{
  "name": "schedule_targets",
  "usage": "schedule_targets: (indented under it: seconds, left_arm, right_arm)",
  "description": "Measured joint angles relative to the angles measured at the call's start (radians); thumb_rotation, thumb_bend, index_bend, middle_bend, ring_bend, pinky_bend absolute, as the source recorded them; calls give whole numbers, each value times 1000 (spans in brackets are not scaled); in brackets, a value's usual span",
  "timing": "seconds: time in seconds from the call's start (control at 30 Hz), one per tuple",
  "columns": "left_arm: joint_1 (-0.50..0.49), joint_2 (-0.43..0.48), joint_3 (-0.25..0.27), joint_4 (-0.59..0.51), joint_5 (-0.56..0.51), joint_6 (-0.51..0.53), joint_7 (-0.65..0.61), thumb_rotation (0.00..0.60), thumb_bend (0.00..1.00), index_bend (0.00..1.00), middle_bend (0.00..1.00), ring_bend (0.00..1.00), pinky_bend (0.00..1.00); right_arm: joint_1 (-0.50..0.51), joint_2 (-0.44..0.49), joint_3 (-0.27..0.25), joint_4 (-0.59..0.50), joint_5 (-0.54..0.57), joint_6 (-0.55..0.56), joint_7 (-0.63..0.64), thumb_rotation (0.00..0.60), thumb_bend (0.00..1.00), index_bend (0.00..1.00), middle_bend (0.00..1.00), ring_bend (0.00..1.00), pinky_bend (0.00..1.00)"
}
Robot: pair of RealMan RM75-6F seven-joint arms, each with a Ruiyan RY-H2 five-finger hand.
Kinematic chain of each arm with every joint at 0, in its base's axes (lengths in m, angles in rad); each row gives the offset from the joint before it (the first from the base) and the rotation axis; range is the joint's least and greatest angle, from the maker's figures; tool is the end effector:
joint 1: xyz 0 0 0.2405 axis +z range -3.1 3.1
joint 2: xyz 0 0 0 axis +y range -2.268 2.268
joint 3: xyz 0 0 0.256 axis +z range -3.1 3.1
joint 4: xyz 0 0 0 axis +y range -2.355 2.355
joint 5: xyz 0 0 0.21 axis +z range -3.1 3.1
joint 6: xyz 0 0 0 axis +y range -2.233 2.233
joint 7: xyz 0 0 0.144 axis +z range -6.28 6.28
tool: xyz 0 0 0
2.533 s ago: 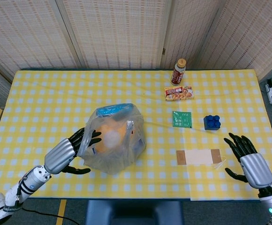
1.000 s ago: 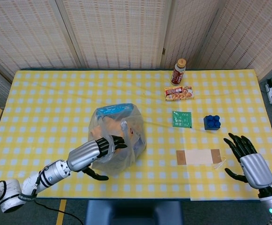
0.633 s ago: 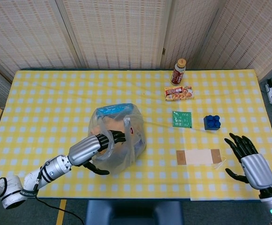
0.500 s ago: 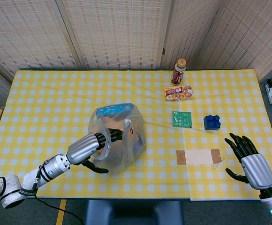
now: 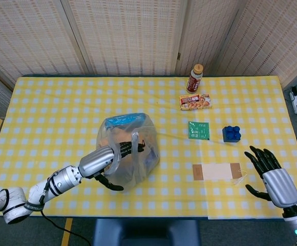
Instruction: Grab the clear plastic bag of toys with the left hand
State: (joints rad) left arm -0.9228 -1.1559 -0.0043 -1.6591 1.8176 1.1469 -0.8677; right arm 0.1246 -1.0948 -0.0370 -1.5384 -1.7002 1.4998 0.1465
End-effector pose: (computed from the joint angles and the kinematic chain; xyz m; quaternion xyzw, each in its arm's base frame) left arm -0.0727 0.3088 0.0789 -0.7352 -0.4339 -0.5206 0.0126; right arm -0.3017 -0.1730 0.1519 0.6629 -0.3730 0.4178 0.4969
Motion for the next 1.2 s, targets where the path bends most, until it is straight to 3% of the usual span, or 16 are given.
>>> schedule_targets:
  seconds: [0.23, 0.6, 0.8, 0.9, 0.97, 1.07, 1.2]
  left_arm:
    - [-86, 12, -11, -9, -20, -87, -204, 600, 118, 56, 87, 67, 148]
    - [-194, 47, 11, -10, 27, -106, -619, 600, 119, 50, 86, 83, 166]
    - [-253, 50, 31, 20, 47, -97, -887, 600, 120, 62, 126, 122, 255]
    - [-279, 55, 46, 36, 57, -76, -1036, 600, 122, 108, 224, 198, 399]
    - [-291, 61, 53, 37, 53, -69, -1105, 600, 125, 167, 338, 309, 525]
    - [-303, 82, 58, 9, 12, -74, -1168, 600, 141, 253, 446, 453, 627]
    - [-305, 120, 50, -60, -83, -114, -1161, 600, 309, 436, 679, 648, 773]
  right_arm:
    - [-3, 4, -1, 1, -2, 7, 11, 600, 254, 0, 0, 0, 0]
    - [-4, 9, -6, -2, -16, 12, 17, 600, 255, 0, 0, 0, 0]
    - [-4, 11, -6, 0, -15, 12, 24, 600, 254, 0, 0, 0, 0]
    - [-3, 12, -7, 2, -17, 10, 26, 600, 255, 0, 0, 0, 0]
    - [-2, 11, -8, 2, -18, 8, 26, 600, 255, 0, 0, 0, 0]
    - [0, 10, -9, 3, -18, 3, 24, 600, 254, 0, 0, 0, 0]
    - [3, 7, -11, 2, -20, -4, 16, 600, 255, 0, 0, 0, 0]
